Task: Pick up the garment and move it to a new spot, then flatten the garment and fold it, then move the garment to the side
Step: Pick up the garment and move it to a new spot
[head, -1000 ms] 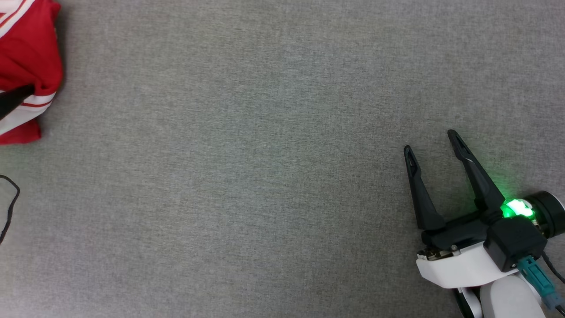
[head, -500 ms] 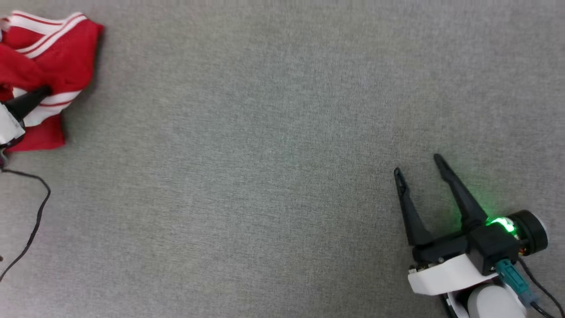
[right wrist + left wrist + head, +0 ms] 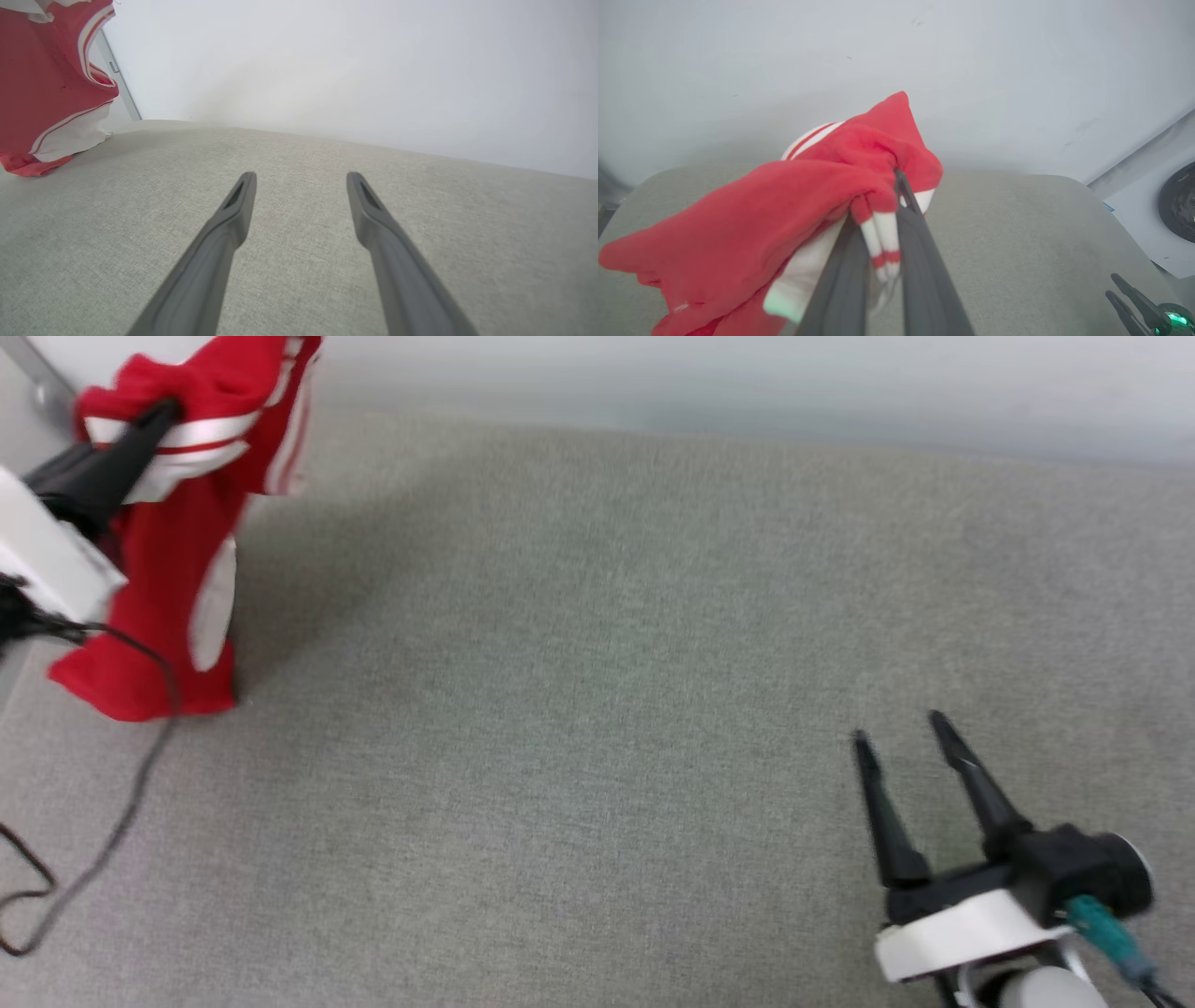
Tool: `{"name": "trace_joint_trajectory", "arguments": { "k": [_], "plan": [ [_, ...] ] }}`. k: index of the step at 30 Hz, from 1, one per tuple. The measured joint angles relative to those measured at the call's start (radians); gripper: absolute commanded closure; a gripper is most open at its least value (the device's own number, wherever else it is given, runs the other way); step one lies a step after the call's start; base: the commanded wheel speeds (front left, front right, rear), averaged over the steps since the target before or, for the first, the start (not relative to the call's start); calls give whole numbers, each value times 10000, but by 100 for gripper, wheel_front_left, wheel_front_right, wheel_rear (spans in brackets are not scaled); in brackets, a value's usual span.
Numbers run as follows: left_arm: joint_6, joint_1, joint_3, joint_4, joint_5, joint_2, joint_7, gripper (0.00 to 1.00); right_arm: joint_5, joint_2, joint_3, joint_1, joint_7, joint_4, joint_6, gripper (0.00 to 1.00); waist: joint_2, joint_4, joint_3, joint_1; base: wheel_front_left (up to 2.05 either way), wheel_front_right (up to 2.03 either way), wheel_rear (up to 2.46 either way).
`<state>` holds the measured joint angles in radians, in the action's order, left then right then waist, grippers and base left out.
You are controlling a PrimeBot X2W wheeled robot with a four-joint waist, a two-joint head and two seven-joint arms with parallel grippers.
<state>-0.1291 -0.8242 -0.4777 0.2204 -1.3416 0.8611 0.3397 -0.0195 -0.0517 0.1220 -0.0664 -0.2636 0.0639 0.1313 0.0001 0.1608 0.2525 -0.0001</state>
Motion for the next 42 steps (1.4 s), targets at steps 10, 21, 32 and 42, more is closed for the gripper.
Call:
{"name": "trace_joint_trajectory", "arguments": {
  "k": [10,21,32,42],
  "plan": [
    [702,928,-1095,-2245,790,-1875,-1097,100,-617,19,-1371,352,0,518,-2,0,0,-542,-962,-2,0,0,0],
    [1112,1368,-3300,-1457,2255,-4980,-2038,100,-894,8,-2426,25,0,698,-2,0,0,-1754,-828,-1,0,0,0],
    [600,990,-5195,1195,3536,-6730,-2220,0,-1296,10,-2583,-180,0,830,-4,0,0,-2817,-399,1,0,0,0],
    [510,1383,-4357,2297,3743,-6190,-4495,0,-1505,15,-2579,-44,0,961,-4,0,0,-2339,-941,1,0,0,0]
  ]
}}
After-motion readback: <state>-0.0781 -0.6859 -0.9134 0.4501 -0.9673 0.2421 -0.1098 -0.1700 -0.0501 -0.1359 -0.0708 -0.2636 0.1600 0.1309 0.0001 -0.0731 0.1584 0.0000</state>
